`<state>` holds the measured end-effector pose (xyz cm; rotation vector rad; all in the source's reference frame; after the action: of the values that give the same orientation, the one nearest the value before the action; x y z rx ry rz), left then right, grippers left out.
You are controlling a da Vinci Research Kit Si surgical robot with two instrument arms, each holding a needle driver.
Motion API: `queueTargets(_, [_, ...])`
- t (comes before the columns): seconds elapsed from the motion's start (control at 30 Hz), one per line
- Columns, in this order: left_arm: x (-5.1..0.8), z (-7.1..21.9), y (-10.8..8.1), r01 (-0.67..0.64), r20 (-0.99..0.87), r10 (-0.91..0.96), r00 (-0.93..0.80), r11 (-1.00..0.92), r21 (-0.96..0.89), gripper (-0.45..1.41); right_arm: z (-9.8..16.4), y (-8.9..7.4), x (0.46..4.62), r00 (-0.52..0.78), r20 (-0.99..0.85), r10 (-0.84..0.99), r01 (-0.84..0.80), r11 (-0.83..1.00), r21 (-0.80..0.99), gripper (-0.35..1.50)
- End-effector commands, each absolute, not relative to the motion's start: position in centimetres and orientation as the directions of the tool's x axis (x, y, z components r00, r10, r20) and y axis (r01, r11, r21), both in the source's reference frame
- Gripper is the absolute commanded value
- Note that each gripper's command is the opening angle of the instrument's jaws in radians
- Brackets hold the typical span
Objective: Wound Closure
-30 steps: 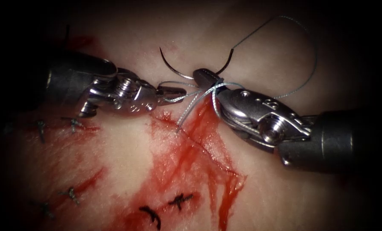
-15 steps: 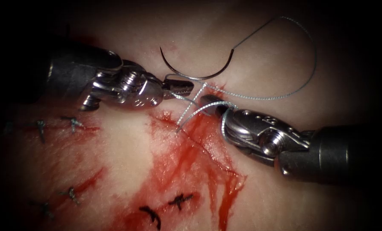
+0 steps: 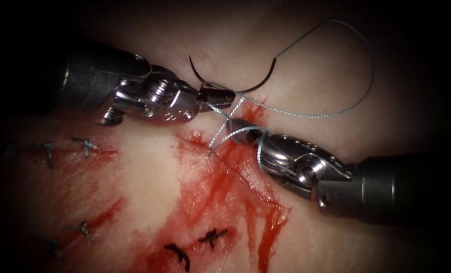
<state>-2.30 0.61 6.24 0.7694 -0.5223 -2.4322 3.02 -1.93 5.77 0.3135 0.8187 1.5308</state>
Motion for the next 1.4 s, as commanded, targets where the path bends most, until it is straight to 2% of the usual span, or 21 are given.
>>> queueTargets(0.03, [-2.34,6.31,0.60,0.367,-0.405,-0.589,-0.699,-0.782,0.504,-0.45,5.80,-1.93,3.12,-0.165,-0.265,0.950,-0.751,0.053,0.658,-0.25])
queueTargets(0.2, [-2.29,6.39,0.61,0.376,-0.399,-0.599,-0.695,-0.775,0.508,-0.45,5.85,-1.90,3.12,-0.192,-0.242,0.951,-0.746,0.019,0.666,-0.20])
queueTargets(0.23, [-2.29,6.39,0.62,0.375,-0.397,-0.598,-0.697,-0.775,0.508,-0.45,5.87,-1.88,3.10,-0.201,-0.236,0.951,-0.742,0.009,0.670,-0.08])
queueTargets(0.27, [-2.29,6.39,0.62,0.375,-0.397,-0.597,-0.697,-0.775,0.508,-0.45,5.88,-1.88,3.09,-0.204,-0.232,0.951,-0.741,0.005,0.672,-0.13])
queueTargets(0.43, [-2.26,6.45,0.65,0.378,-0.388,-0.598,-0.701,-0.773,0.509,-0.45,5.87,-1.90,3.10,-0.215,-0.220,0.952,-0.737,-0.011,0.676,-0.10])
queueTargets(0.47, [-2.25,6.45,0.65,0.382,-0.387,-0.599,-0.701,-0.774,0.506,-0.45,5.87,-1.90,3.10,-0.215,-0.220,0.952,-0.737,-0.011,0.676,-0.03])
queueTargets(0.5, [-2.25,6.46,0.65,0.384,-0.386,-0.599,-0.701,-0.774,0.504,-0.45,5.87,-1.90,3.11,-0.215,-0.220,0.951,-0.737,-0.011,0.676,0.14])
queueTargets(0.53, [-2.24,6.46,0.66,0.388,-0.385,-0.600,-0.701,-0.775,0.499,-0.45,5.86,-1.90,3.12,-0.220,-0.215,0.951,-0.736,-0.017,0.677,0.44])
queueTargets(0.63, [-2.25,6.46,0.65,0.388,-0.385,-0.599,-0.702,-0.775,0.499,-0.45,5.84,-1.91,3.13,-0.226,-0.213,0.951,-0.731,-0.021,0.682,0.51])
queueTargets(0.7, [-2.25,6.46,0.65,0.387,-0.385,-0.599,-0.702,-0.775,0.499,-0.45,5.84,-1.91,3.14,-0.226,-0.213,0.951,-0.731,-0.022,0.682,0.74])
queueTargets(0.77, [-2.25,6.46,0.66,0.391,-0.378,-0.602,-0.703,-0.771,0.502,-0.45,5.83,-1.90,3.15,-0.232,-0.216,0.949,-0.727,-0.022,0.686,0.63])
queueTargets(0.8, [-2.25,6.46,0.66,0.391,-0.378,-0.602,-0.703,-0.771,0.502,-0.45,5.84,-1.90,3.15,-0.234,-0.218,0.947,-0.724,-0.020,0.689,0.39])
queueTargets(0.83, [-2.25,6.46,0.66,0.391,-0.378,-0.602,-0.703,-0.771,0.502,-0.45,5.85,-1.90,3.15,-0.234,-0.219,0.947,-0.724,-0.020,0.689,0.29])
queueTargets(0.97, [-2.25,6.46,0.66,0.391,-0.377,-0.602,-0.704,-0.772,0.501,-0.45,5.88,-1.87,3.16,-0.238,-0.221,0.946,-0.724,-0.021,0.690,0.22])
queueTargets(1.0, [-2.25,6.46,0.66,0.391,-0.377,-0.602,-0.704,-0.772,0.501,-0.45,5.89,-1.85,3.17,-0.240,-0.222,0.945,-0.723,-0.021,0.691,0.09])
queueTargets(1.03, [-2.25,6.45,0.66,0.391,-0.378,-0.601,-0.704,-0.772,0.501,-0.45,5.91,-1.83,3.18,-0.245,-0.226,0.943,-0.719,-0.020,0.695,0.05])
queueTargets(1.13, [-2.25,6.45,0.66,0.391,-0.378,-0.601,-0.704,-0.772,0.501,-0.45,5.92,-1.81,3.18,-0.248,-0.229,0.941,-0.716,-0.019,0.698,0.05])
queueTargets(1.17, [-2.26,6.45,0.66,0.391,-0.378,-0.601,-0.704,-0.772,0.501,-0.45,5.93,-1.80,3.18,-0.252,-0.233,0.939,-0.712,-0.017,0.702,0.15])
queueTargets(1.33, [-2.26,6.45,0.66,0.391,-0.378,-0.601,-0.704,-0.772,0.501,-0.45,5.97,-1.76,3.16,-0.262,-0.242,0.934,-0.714,-0.019,0.700,0.24])
queueTargets(1.37, [-2.26,6.45,0.66,0.391,-0.378,-0.601,-0.704,-0.772,0.501,-0.45,5.97,-1.76,3.16,-0.262,-0.242,0.934,-0.714,-0.019,0.700,0.27])
queueTargets(1.4, [-2.26,6.45,0.66,0.390,-0.378,-0.601,-0.704,-0.772,0.501,-0.45,5.98,-1.75,3.16,-0.267,-0.238,0.934,-0.713,-0.025,0.701,0.42])
